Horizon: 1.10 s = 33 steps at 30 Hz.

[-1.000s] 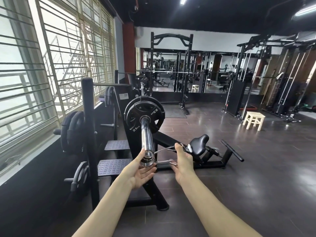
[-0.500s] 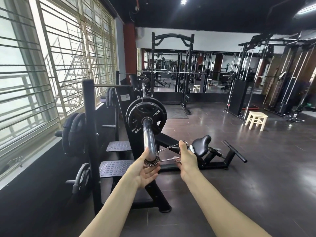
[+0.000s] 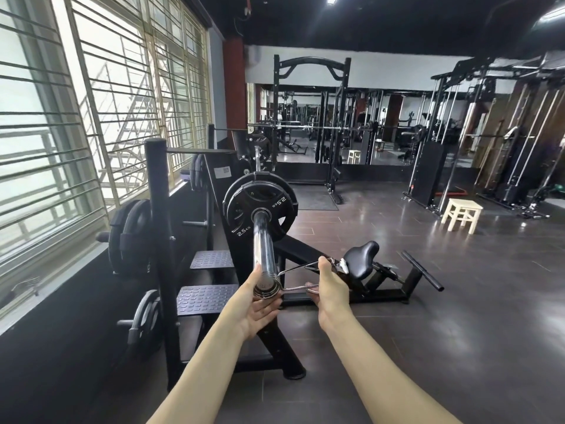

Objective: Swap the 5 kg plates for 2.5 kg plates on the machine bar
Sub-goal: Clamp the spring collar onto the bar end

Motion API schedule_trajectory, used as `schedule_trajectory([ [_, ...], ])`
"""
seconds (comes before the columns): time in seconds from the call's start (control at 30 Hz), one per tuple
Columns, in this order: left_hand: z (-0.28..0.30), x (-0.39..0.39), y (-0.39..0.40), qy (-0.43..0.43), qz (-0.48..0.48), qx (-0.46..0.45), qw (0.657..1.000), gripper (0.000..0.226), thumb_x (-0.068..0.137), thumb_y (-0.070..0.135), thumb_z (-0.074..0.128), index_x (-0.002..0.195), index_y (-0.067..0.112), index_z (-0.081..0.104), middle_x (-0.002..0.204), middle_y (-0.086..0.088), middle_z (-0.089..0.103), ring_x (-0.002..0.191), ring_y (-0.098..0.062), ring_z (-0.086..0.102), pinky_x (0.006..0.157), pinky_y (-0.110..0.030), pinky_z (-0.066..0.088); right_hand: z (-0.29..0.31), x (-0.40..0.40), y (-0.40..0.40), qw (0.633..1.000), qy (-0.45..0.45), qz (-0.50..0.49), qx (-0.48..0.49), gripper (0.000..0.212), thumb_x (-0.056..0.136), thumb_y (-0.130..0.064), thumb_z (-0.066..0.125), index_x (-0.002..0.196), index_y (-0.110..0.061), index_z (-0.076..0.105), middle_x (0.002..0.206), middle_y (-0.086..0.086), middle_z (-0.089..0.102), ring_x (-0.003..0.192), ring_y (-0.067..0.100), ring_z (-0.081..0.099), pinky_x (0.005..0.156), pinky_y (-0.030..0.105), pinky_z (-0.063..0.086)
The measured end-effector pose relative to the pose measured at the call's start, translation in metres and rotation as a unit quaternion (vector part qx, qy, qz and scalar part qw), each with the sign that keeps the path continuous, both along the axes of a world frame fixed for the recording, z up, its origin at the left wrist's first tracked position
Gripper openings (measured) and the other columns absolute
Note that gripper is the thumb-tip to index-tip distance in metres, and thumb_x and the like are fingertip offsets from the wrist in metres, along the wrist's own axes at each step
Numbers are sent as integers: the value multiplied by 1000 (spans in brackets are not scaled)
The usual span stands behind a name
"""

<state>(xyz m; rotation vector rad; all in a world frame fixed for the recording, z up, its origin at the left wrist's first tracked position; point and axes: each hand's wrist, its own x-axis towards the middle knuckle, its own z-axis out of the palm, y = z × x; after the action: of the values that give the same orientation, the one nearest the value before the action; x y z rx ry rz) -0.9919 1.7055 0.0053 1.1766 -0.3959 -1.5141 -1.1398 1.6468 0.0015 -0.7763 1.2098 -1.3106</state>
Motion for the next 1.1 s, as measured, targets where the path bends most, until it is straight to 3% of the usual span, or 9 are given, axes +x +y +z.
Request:
schedule_trajectory([
  [0.1,-1,-1,0,-6,2,-3,1000,64,81,60,71,114,6,66,94,-14,78,88,-25,71,89,-39,56,0,0,0,1000,-1,12,9,47,89,-59,63,98,-12,67,100,2,64,103,27,62,107,55,47],
  [0.2,0,0,-1,-9,1,1,1000,63,80,59,73,112,6,65,90,-14,77,88,-25,71,90,-40,57,2,0,3,998,-20,32,47,88,66,-77,66,126,-13,55,121,11,63,104,25,62,95,48,55],
  [0.3,-1,2,-3,-22,-7,6,1000,63,79,59,74,112,5,64,91,-14,77,89,-26,71,90,-40,57,11,-5,9,993,-52,49,89,88,72,-73,71,133,-15,44,121,9,55,108,27,59,80,39,52],
  [0.37,0,4,-2,-26,-14,11,1000,65,79,59,74,112,4,65,95,-15,77,88,-26,71,87,-40,58,21,-11,11,985,-77,80,129,85,75,-68,73,136,-18,41,118,12,53,103,28,57,88,42,48],
  [0.5,4,10,-3,-37,-43,19,998,68,77,60,75,116,4,66,102,-14,78,86,-24,71,78,-37,58,45,-23,18,971,-114,131,164,104,77,-67,72,157,-19,26,157,18,32,140,42,39,111,59,35],
  [0.63,4,14,-5,-42,-54,24,997,70,75,60,77,118,5,66,101,-14,78,83,-22,70,76,-37,57,58,-37,13,959,-77,195,190,119,73,-65,76,160,-14,12,159,19,27,106,44,57,84,53,50],
  [0.73,1,16,-6,-41,-62,20,997,71,74,60,77,118,6,66,101,-13,78,86,-23,69,80,-39,57,53,-56,-5,931,7,299,209,152,46,-63,91,160,-8,8,149,33,32,109,41,55,109,48,44],
  [0.93,-6,14,-7,-34,-56,2,998,73,71,63,77,116,6,67,100,-14,78,87,-26,70,89,-41,58,42,-63,-10,946,115,268,142,122,37,-67,90,130,6,56,108,21,61,87,27,63,89,37,55],
  [1.1,-7,15,-5,-26,-60,-18,998,74,72,60,75,118,3,65,102,-17,77,93,-28,72,87,-40,58,34,-56,-8,961,82,232,129,79,69,-64,77,122,-7,65,101,16,51,85,23,52,90,36,54],
])
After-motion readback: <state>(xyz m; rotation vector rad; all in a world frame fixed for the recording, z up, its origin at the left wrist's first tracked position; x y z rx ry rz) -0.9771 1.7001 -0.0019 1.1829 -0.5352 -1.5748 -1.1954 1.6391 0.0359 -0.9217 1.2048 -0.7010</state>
